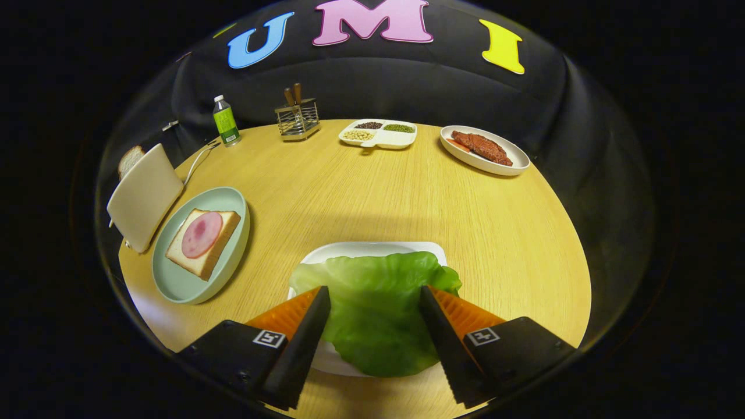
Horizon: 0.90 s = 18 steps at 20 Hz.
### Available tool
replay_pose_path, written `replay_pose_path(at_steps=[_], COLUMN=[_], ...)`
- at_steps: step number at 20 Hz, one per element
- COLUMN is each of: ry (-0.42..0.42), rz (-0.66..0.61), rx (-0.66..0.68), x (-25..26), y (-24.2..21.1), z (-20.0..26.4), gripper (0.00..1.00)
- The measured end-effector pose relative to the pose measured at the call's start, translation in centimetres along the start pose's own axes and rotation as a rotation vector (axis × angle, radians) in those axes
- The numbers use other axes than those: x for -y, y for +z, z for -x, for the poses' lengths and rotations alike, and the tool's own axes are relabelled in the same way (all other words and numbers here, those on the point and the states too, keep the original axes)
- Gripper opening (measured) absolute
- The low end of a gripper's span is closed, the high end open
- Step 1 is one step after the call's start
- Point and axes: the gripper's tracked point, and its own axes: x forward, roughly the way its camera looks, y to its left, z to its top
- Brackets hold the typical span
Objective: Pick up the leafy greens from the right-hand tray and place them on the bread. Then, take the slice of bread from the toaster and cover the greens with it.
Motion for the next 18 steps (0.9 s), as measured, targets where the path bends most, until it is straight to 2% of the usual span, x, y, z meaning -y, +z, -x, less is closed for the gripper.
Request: replay_pose_path(at_steps=[1, 4, 7, 8, 11, 12, 14, 16, 18], ry=[-0.001, -0.017, -0.023, -0.033, -0.026, -0.022, 0.006, 0.026, 0.043], rz=[-0.006, -0.017, -0.02, -0.02, 0.033, 0.027, -0.013, -0.028, -0.021], rx=[0.0, -0.002, -0.001, 0.02, 0.021, 0.019, 0.007, -0.005, -0.013], x=[0.03, 0.29, 0.48, 0.35, -0.15, 0.03, -0.28, -0.27, -0.36], y=[0.07, 0.02, 0.01, 0.05, -0.27, -0.13, -0.16, -0.16, -0.11], z=[-0.03, 0.1, 0.27, 0.0, 0.04, 0.08, 0.04, 0.05, 0.13], gripper=[0.93, 0.72, 0.7, 0.24, 0.24, 0.16, 0.15, 0.07, 0.05])
